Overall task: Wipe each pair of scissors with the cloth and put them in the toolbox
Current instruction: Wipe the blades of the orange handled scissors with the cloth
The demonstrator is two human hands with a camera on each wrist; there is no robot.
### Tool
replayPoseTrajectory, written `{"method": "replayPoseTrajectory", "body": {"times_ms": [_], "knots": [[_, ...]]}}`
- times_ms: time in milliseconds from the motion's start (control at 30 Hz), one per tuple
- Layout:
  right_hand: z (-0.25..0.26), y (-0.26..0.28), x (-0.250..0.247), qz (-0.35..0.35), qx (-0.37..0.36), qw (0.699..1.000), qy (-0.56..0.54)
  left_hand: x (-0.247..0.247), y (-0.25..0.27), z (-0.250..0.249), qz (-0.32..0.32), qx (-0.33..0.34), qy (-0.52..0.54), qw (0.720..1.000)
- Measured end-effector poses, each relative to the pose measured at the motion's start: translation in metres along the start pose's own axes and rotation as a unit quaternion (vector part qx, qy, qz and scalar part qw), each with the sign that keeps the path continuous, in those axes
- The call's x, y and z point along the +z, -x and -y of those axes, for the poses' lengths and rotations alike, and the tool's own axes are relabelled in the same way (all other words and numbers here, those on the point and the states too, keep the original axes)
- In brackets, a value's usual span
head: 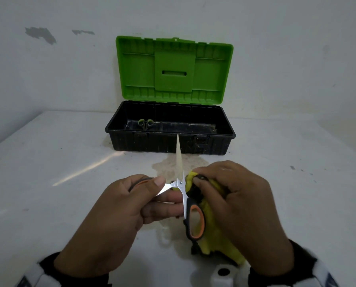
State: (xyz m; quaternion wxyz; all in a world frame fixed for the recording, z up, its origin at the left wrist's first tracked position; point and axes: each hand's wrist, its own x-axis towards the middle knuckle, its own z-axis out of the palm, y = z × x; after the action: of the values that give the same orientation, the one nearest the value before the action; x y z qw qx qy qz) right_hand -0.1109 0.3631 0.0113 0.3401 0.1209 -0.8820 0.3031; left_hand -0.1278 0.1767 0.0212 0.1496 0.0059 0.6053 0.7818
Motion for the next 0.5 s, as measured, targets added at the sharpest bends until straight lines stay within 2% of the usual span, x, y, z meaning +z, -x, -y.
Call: {"method": "replayPoseTrajectory", "body": {"times_ms": [167, 367, 433, 500], "knots": [[-0.024, -0.006, -0.011, -0.028, 0.055, 0.998, 0.022, -0.005, 0.001, 0.005, 0.004, -0.011, 0.006, 1.0], [-0.045, -0.013, -0.031, -0.015, 0.177, 0.984, -0.015, -0.008, -0.002, 0.002, -0.002, -0.011, -0.001, 1.0], [-0.046, -0.013, -0.037, 0.017, 0.2, 0.977, -0.077, -0.01, -0.005, 0.0, 0.002, -0.007, -0.022, 1.0], [-0.042, -0.014, -0.04, 0.082, 0.207, 0.966, -0.134, -0.011, -0.007, -0.003, 0.011, -0.002, -0.047, 0.999]]}}
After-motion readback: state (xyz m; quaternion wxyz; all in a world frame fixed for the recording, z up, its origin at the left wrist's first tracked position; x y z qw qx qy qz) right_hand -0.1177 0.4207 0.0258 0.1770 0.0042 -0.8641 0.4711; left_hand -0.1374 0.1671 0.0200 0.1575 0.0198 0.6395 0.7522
